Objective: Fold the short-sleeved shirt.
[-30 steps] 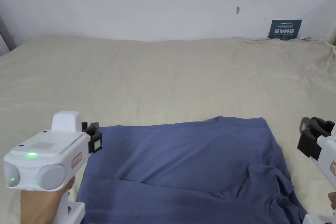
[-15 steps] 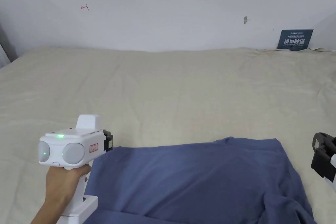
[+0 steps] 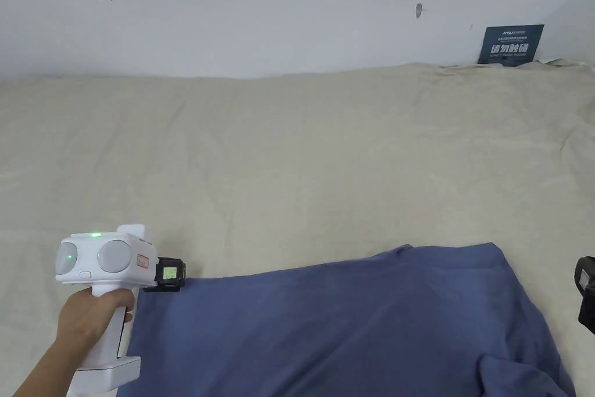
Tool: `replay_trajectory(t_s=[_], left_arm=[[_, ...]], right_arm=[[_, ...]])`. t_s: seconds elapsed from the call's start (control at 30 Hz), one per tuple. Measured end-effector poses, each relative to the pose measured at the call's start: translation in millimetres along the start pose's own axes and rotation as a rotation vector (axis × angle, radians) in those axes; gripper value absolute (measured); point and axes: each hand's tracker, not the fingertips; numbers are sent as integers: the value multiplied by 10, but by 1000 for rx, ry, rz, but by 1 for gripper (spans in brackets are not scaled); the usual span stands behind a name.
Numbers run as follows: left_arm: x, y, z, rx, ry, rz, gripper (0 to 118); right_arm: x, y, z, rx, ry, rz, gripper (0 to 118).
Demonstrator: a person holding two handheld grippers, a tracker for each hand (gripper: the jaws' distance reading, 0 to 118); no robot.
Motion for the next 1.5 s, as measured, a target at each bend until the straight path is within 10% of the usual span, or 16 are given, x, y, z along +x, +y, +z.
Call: replay_trajectory(t_s=[0.07,0.37,0.7,0.77,0.83,0.93,1.1,1.23,1.37,1.5], left_arm=[[56,-64,10,-37,-2,18,88],[221,-146,124,-46,-43,-7,0],[196,-317,799,131,-142,-49,0],[170,-347,903,146,-153,-50,0],[185,-351,985,158,-157,-56,0],[161,-362,1058,170,-152,-70,0],[102,-377,1083,175,-155,-63,0],[50,-402,1025,172,-152,-55,0],[81,-436,1024,173,-149,-45,0],[30,-495,1087,184,-142,-31,0]], right_arm=[[14,-21,-62,-18,-3,3,1],[128,-17,-519,-106,65,-77,1],[290,45,-1879,-319,70,-119,8],[299,-17,-2123,-396,65,-135,35],[307,-94,-2333,-443,46,-114,87],[307,-192,-2526,-474,23,-116,99],[265,-302,-2688,-523,-25,-105,96],[181,-335,-2657,-529,-14,-71,36],[86,-283,-2519,-514,23,-29,6],[51,-129,-2230,-445,42,32,5]])
